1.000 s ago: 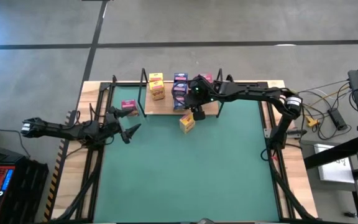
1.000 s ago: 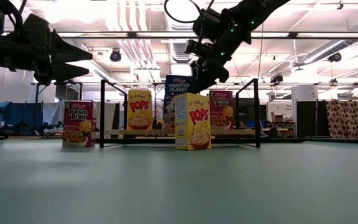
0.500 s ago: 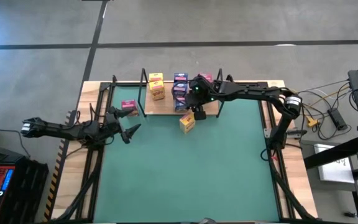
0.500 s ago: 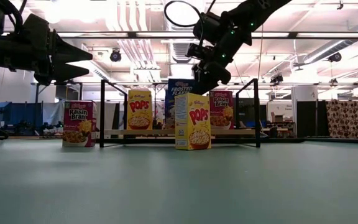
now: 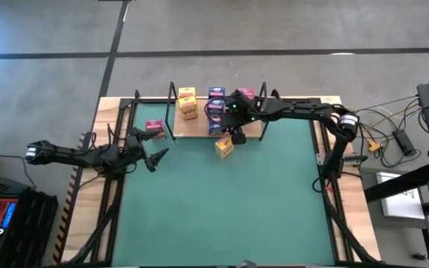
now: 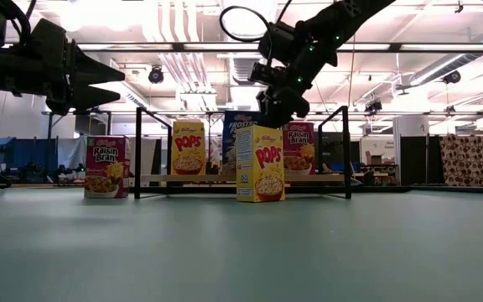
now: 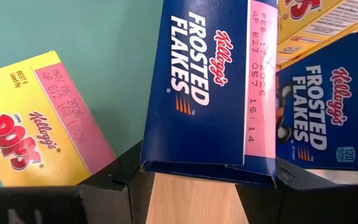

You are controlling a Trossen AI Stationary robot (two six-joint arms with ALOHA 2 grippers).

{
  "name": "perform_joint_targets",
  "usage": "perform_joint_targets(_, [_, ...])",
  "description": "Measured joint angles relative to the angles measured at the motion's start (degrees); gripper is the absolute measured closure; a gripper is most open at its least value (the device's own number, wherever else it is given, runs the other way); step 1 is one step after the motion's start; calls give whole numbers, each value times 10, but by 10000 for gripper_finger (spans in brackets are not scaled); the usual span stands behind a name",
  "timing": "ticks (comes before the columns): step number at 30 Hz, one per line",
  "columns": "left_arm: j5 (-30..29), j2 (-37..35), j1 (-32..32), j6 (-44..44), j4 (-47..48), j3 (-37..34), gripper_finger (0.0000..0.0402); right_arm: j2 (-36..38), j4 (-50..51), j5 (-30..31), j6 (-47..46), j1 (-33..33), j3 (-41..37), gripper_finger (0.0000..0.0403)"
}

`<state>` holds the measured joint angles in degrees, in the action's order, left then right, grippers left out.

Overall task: Stack cereal on shelf
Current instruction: Put the blue cereal box on the shelf aligned with the other blue cereal boxes

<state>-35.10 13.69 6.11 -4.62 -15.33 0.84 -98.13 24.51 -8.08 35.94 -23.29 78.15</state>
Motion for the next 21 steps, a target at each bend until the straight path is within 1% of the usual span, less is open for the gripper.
perform_joint_targets(11, [0, 0, 0, 0, 0, 0, 2, 0, 0, 0, 0, -5, 0, 221])
perform_joint_targets(21, [0, 0, 0, 0, 0, 0, 2, 0, -8, -24, 0, -8, 0, 175])
